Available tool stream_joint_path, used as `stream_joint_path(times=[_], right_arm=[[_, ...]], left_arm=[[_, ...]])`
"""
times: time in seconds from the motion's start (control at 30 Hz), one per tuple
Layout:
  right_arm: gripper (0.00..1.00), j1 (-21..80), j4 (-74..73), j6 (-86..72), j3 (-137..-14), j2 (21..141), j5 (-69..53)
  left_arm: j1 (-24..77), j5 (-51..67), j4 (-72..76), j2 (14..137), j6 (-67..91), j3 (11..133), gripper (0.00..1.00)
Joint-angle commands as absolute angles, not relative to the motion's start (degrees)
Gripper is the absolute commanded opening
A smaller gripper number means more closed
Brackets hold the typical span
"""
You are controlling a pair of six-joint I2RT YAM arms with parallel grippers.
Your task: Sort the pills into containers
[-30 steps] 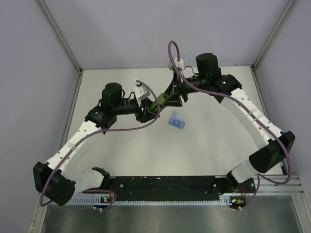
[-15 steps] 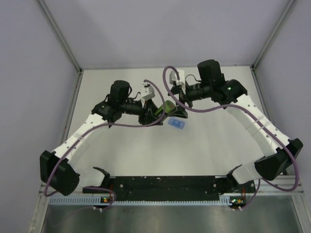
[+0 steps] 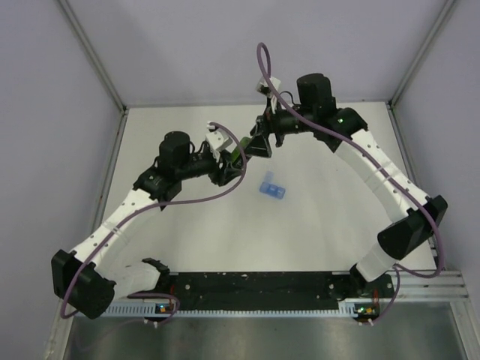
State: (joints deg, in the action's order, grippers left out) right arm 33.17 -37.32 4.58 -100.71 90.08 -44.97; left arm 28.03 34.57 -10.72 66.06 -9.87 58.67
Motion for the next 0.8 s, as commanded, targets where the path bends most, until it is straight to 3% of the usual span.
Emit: stream_joint_path(times=[0.0,0.43,0.77], right_arm=[[0.89,32.43,-34.89,-5.01,-105.20,93.95,-43.60],[0.66,32.43,-34.28,-4.75,-103.19,95.10,-45.18],[0.64,30.85,-33.49,-5.01,-101.87,94.31,-46.84]], left_arm=[[28.65,29.62,-4.75,64.34,-8.17,58.27,0.00],[29.00,26.89,-3.78,64.07,-8.26,57.39,0.00],[28.92,26.72,-3.87,63.98,-9.05,56.25,0.00]])
